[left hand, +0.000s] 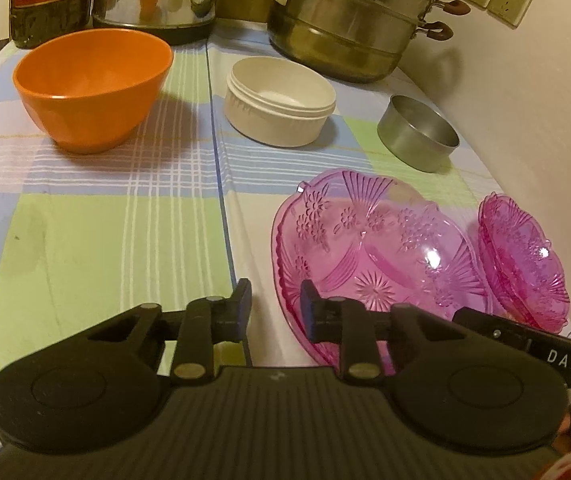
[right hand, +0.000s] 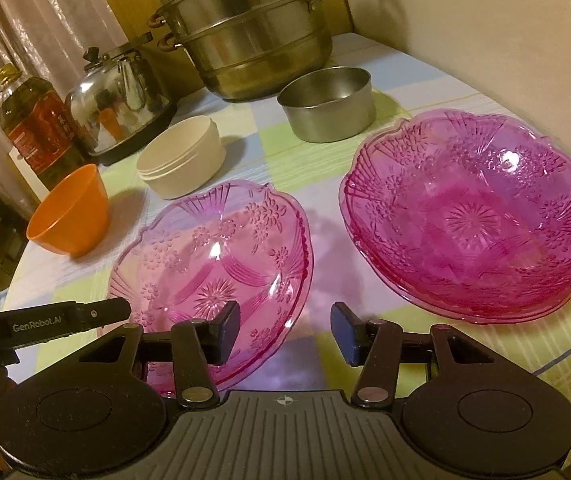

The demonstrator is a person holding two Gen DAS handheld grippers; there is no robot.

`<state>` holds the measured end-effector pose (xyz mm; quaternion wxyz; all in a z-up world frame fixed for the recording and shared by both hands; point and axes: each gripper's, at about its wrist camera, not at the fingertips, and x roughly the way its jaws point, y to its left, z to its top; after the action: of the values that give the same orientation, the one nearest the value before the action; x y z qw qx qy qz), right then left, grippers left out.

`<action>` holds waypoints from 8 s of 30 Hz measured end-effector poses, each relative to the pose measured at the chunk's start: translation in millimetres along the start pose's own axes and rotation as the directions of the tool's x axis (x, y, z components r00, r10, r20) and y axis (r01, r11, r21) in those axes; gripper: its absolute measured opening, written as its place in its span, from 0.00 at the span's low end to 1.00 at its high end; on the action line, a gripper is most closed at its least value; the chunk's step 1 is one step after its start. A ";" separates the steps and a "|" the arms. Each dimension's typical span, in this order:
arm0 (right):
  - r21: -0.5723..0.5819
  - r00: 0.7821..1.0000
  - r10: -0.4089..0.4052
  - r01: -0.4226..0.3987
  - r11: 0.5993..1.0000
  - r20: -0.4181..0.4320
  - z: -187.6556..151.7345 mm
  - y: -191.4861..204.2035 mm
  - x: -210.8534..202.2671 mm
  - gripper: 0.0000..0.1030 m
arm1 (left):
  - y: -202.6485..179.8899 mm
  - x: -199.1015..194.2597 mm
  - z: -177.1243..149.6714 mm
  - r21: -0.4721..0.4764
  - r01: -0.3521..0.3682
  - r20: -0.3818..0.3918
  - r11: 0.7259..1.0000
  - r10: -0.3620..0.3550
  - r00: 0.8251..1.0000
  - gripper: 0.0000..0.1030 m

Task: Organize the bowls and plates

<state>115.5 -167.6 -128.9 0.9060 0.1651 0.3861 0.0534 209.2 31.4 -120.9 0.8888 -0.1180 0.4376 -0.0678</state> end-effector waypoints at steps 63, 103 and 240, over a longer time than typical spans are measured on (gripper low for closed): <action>-0.054 0.992 -0.020 0.027 0.998 0.128 7.6 -10.9 -67.4 0.14 | -58.9 -47.4 5.9 0.077 0.072 0.085 0.994 -0.078 0.993 0.10; 0.124 0.954 -0.240 0.220 0.967 0.177 25.8 -118.9 -85.7 0.14 | -186.0 31.8 18.8 0.322 0.200 0.028 0.925 -0.221 0.975 0.10; -0.056 0.982 0.040 -0.030 0.998 0.185 47.0 28.6 -36.6 0.51 | -39.2 -23.1 49.4 0.087 -0.014 0.131 0.996 0.003 0.991 0.57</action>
<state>124.6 -161.0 -63.7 0.9410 0.1523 0.2952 0.0640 233.7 6.3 -63.6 0.9202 -0.0812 0.3754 -0.0752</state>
